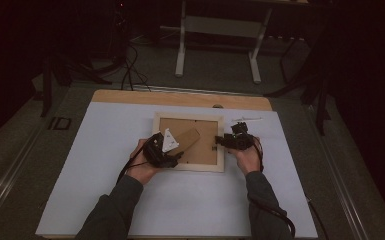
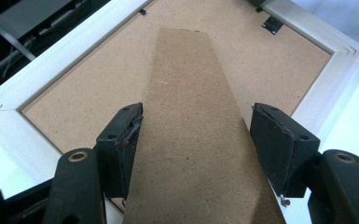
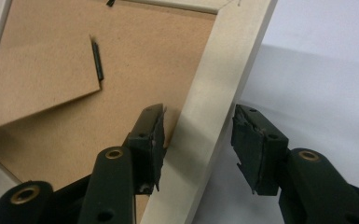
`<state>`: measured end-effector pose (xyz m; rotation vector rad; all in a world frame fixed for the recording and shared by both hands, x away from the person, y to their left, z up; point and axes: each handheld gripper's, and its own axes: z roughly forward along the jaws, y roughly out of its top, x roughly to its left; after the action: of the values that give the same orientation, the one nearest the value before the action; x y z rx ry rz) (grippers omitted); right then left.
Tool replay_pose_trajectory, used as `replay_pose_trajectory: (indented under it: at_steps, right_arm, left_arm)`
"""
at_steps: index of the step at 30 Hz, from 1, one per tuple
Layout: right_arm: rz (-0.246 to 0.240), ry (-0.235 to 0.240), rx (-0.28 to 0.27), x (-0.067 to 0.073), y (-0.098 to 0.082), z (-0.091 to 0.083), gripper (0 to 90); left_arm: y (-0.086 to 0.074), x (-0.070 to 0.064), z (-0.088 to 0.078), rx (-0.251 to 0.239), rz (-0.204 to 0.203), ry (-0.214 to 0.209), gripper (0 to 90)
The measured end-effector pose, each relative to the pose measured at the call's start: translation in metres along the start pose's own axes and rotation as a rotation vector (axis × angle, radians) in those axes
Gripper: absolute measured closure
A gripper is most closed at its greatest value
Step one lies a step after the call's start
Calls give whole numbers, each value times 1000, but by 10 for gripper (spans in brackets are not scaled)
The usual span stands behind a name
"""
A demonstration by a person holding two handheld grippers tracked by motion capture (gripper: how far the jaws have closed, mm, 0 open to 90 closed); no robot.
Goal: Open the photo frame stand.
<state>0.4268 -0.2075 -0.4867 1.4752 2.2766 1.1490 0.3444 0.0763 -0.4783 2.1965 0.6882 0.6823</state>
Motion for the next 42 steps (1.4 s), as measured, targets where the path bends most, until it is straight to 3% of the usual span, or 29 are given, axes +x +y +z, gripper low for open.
replay_pose_trajectory:
  at_steps: [6,15,27,33,42]
  right_arm:
    - [39,41,-10,-6,2,2,525]
    - [117,145,-18,-20,6,4,504]
    - [161,188,-41,-26,2,-3,584]
    - [178,196,-52,-27,-1,-4,594]
    - [198,206,-69,-26,-6,-2,596]
  left_arm:
    - [-2,-1,-2,-22,7,5,374]
    - [-3,-4,-4,-55,36,9,373]
    - [-5,-5,-4,-49,73,11,367]
    - [-5,-2,-4,-74,35,-6,363]
    - [-3,-4,-1,-88,13,-7,323]
